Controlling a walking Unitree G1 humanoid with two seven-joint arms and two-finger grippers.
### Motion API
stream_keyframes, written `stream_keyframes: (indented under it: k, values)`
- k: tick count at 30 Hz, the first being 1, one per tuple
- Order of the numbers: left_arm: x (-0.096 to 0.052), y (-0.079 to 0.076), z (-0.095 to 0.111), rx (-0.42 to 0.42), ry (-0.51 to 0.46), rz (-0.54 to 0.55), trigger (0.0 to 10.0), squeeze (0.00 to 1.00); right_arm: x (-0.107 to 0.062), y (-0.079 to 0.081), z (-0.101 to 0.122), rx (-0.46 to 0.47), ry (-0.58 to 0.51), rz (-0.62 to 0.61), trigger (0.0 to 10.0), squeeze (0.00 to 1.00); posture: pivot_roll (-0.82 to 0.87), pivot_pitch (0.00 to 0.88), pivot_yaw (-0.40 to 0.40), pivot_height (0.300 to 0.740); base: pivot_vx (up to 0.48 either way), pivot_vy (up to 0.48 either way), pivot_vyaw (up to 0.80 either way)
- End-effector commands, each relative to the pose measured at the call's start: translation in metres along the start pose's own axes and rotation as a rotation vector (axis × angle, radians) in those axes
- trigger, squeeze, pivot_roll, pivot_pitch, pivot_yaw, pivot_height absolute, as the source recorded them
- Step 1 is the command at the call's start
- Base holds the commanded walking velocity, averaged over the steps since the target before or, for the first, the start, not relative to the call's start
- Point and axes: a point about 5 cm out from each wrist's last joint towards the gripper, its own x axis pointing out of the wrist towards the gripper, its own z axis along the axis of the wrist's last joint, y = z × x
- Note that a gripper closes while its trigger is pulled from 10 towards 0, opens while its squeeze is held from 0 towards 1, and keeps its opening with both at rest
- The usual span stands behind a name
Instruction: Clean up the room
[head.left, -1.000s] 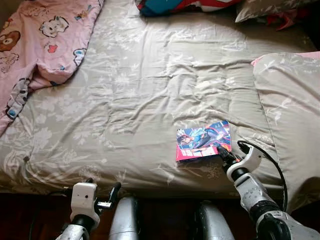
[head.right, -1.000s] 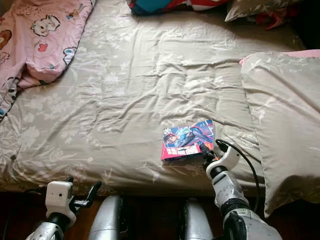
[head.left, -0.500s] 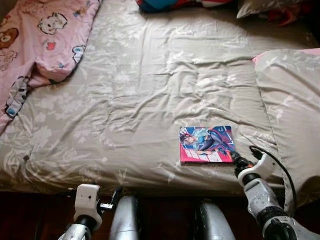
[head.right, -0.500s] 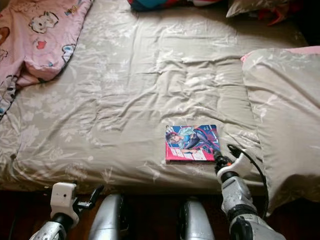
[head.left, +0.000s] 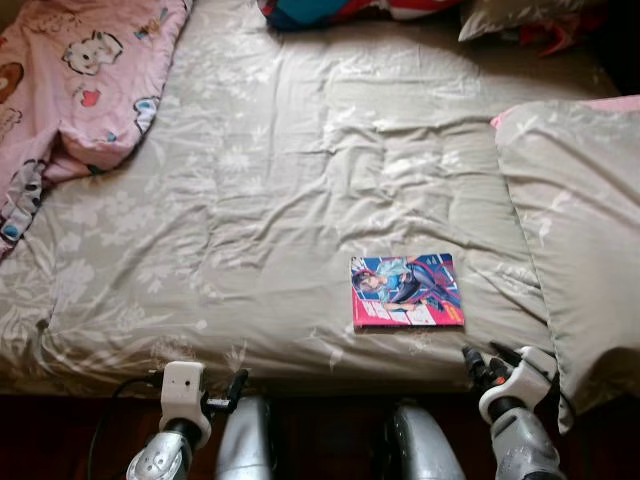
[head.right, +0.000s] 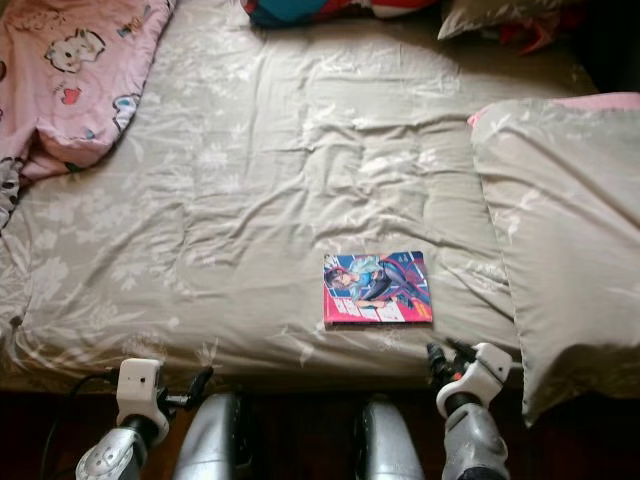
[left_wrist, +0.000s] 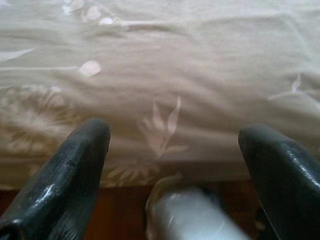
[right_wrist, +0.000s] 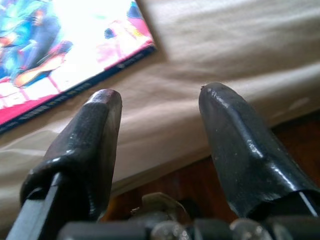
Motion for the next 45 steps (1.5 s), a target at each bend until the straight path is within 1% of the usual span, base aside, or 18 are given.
stream_keyframes:
  k: [1, 3, 7, 8, 9, 10, 14, 18, 20, 22, 23, 24, 25, 30, 32, 33, 42, 45]
  values:
    - [-0.007, 0.004, -0.017, -0.02, 0.06, 0.034, 10.0, 0.0, -0.007, 0.002, -0.007, -0.074, -0.009, 0.038, 10.0, 0.0, -0.03, 0.154, -0.002, 0.667, 0.0, 0.0, 0.0]
    - [-0.002, 0.001, -0.017, -0.019, 0.073, 0.029, 10.0, 0.0, -0.01, 0.008, -0.016, -0.129, 0.016, 0.066, 10.0, 0.0, -0.04, 0.13, -0.009, 0.682, 0.0, 0.0, 0.0]
    - [0.001, -0.004, -0.022, -0.018, 0.105, 0.023, 10.0, 0.0, -0.014, 0.007, -0.027, -0.138, 0.076, 0.051, 10.0, 0.0, -0.06, 0.085, -0.024, 0.697, 0.0, 0.0, 0.0]
    - [0.001, -0.005, -0.029, -0.012, 0.148, 0.023, 10.0, 0.0, -0.019, 0.006, -0.039, -0.166, 0.138, 0.04, 10.0, 0.0, -0.05, 0.066, -0.03, 0.707, 0.0, 0.0, 0.0]
    - [0.001, -0.006, -0.033, -0.011, 0.179, 0.03, 10.0, 0.0, -0.022, 0.005, -0.046, -0.191, 0.181, 0.034, 10.0, 0.0, -0.05, 0.028, -0.034, 0.717, 0.0, 0.0, 0.0]
    - [0.001, -0.006, -0.035, -0.018, 0.19, 0.039, 10.0, 0.0, -0.024, 0.004, -0.05, -0.201, 0.2, 0.032, 10.0, 0.0, -0.05, 0.015, -0.035, 0.722, 0.0, 0.0, 0.0]
    - [-0.005, -0.004, -0.046, -0.016, 0.255, 0.059, 10.0, 0.0, -0.032, 0.0, -0.064, -0.211, 0.279, -0.012, 10.0, 0.0, -0.04, 0.0, -0.047, 0.74, 0.0, 0.0, 0.0]
    - [-0.01, -0.003, -0.057, 0.015, 0.333, 0.066, 10.0, 0.0, -0.032, 0.004, -0.068, -0.221, 0.317, -0.011, 10.0, 0.0, -0.05, 0.0, -0.043, 0.74, 0.0, 0.0, 0.0]
    - [-0.012, -0.002, -0.061, 0.009, 0.358, 0.074, 10.0, 0.0, -0.033, 0.005, -0.071, -0.242, 0.335, -0.005, 10.0, 0.0, -0.06, 0.0, -0.037, 0.74, 0.0, 0.0, 0.0]
    - [-0.019, -0.001, -0.069, 0.002, 0.397, 0.088, 10.0, 0.0, -0.037, 0.002, -0.077, -0.277, 0.382, -0.028, 10.0, 0.0, -0.07, 0.0, -0.035, 0.74, 0.0, 0.0, 0.0]
    - [-0.025, -0.001, -0.076, 0.018, 0.44, 0.084, 10.0, 0.0, -0.039, -0.001, -0.08, -0.258, 0.394, -0.067, 10.0, 0.0, -0.06, 0.0, -0.037, 0.74, 0.0, 0.0, 0.0]
    - [-0.025, -0.001, -0.076, 0.018, 0.44, 0.084, 10.0, 0.0, -0.039, -0.001, -0.08, -0.258, 0.394, -0.067, 10.0, 0.0, -0.06, 0.0, -0.037, 0.74, 0.0, 0.0, 0.0]
    - [-0.029, -0.002, -0.081, 0.033, 0.461, 0.075, 10.0, 0.0, -0.042, -0.004, -0.083, -0.257, 0.41, -0.103, 10.0, 0.0, -0.06, 0.0, -0.041, 0.74, 0.0, 0.0, 0.0]
    - [-0.037, 0.0, -0.089, 0.031, 0.491, 0.098, 10.0, 0.0, -0.051, -0.008, -0.093, -0.279, 0.465, -0.108, 10.0, 0.0, -0.05, 0.0, -0.051, 0.74, 0.0, 0.0, 0.0]
    - [-0.042, 0.002, -0.093, 0.035, 0.515, 0.102, 10.0, 0.0, -0.057, -0.011, -0.098, -0.328, 0.48, -0.114, 10.0, 0.0, -0.05, 0.0, -0.052, 0.74, 0.0, 0.0, 0.2]
    - [-0.043, 0.002, -0.094, 0.036, 0.518, 0.102, 10.0, 0.0, -0.058, -0.012, -0.098, -0.327, 0.478, -0.12, 10.0, 0.0, -0.05, 0.0, -0.052, 0.74, 0.0, 0.0, 0.4]
    - [-0.041, 0.001, -0.093, 0.036, 0.521, 0.1, 10.0, 0.0, -0.055, -0.013, -0.094, -0.308, 0.468, -0.124, 10.0, 0.0, -0.07, 0.0, -0.051, 0.74, 0.0, 0.0, 0.76]
    - [-0.039, 0.0, -0.091, 0.04, 0.515, 0.097, 10.0, 0.0, -0.053, -0.012, -0.093, -0.287, 0.469, -0.128, 10.0, 0.0, -0.07, 0.0, -0.056, 0.74, 0.0, 0.44, 0.27]
